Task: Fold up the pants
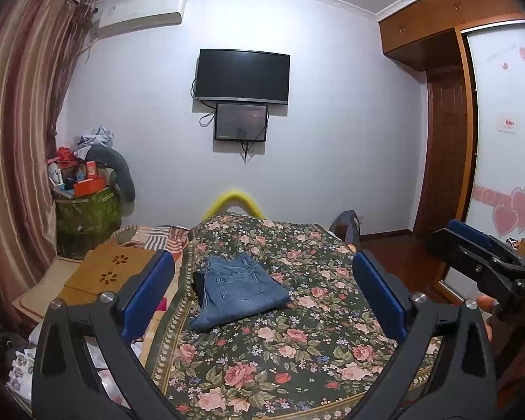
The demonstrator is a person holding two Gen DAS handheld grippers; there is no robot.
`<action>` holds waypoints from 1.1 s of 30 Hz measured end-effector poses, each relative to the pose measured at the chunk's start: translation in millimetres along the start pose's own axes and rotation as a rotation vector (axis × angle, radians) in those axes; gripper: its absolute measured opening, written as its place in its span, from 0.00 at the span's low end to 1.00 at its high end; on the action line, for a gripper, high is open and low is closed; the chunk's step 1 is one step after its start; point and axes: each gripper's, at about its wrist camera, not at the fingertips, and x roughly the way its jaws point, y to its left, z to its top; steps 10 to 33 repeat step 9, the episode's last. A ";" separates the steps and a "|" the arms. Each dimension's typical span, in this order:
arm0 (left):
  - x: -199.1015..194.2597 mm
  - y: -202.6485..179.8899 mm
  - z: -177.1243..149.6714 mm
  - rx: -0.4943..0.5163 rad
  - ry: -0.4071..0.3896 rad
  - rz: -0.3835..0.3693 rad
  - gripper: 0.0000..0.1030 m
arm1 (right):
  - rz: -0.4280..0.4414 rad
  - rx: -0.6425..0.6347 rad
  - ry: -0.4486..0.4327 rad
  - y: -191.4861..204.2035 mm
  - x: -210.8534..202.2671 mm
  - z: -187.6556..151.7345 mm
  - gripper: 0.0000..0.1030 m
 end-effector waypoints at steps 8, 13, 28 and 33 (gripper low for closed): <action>5.1 6.6 -3.5 -0.016 0.009 0.005 1.00 | 0.003 0.002 0.018 0.0 5.8 -2.2 1.00; 6.5 7.7 -3.9 -0.018 0.013 0.006 1.00 | 0.002 0.001 0.020 0.4 6.7 -2.2 1.00; 6.5 7.7 -3.9 -0.018 0.013 0.006 1.00 | 0.002 0.001 0.020 0.4 6.7 -2.2 1.00; 6.5 7.7 -3.9 -0.018 0.013 0.006 1.00 | 0.002 0.001 0.020 0.4 6.7 -2.2 1.00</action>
